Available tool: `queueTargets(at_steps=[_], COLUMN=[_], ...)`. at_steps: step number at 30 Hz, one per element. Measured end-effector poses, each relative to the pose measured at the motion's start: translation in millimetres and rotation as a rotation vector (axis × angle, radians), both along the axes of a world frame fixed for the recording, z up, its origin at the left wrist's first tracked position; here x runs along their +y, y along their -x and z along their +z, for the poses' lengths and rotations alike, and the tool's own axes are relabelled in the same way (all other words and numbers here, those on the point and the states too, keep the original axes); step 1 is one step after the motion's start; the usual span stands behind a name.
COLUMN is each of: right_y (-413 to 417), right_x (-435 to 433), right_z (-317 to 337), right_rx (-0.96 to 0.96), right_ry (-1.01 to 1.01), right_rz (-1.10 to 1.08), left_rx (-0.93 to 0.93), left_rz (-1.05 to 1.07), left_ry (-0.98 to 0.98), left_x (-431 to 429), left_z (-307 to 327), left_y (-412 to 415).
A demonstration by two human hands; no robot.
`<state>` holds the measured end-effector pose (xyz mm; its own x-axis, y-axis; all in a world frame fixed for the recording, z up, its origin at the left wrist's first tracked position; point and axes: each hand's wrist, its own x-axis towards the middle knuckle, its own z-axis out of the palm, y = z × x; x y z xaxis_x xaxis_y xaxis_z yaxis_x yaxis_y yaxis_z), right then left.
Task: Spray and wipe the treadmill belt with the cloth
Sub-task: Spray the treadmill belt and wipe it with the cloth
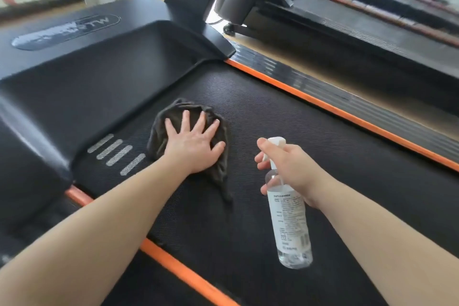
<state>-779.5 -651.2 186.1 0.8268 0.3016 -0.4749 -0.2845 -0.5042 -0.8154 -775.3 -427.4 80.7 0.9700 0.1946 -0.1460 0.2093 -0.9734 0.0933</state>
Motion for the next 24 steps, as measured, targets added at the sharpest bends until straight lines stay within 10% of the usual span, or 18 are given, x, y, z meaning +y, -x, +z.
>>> queueTargets(at_steps=[8, 19, 24], right_y=[14, 47, 71], right_x=[9, -8, -27], right_z=[3, 7, -4], right_rx=[-0.073, 0.028, 0.026], right_ry=[0.001, -0.088, -0.094], right_rz=[0.052, 0.099, 0.17], left_rx=[0.045, 0.029, 0.147], left_rz=[-0.538, 0.053, -0.023], left_ry=[0.12, 0.035, 0.049], left_x=[-104, -40, -80], left_z=[8, 4, 16], left_y=[76, 94, 119])
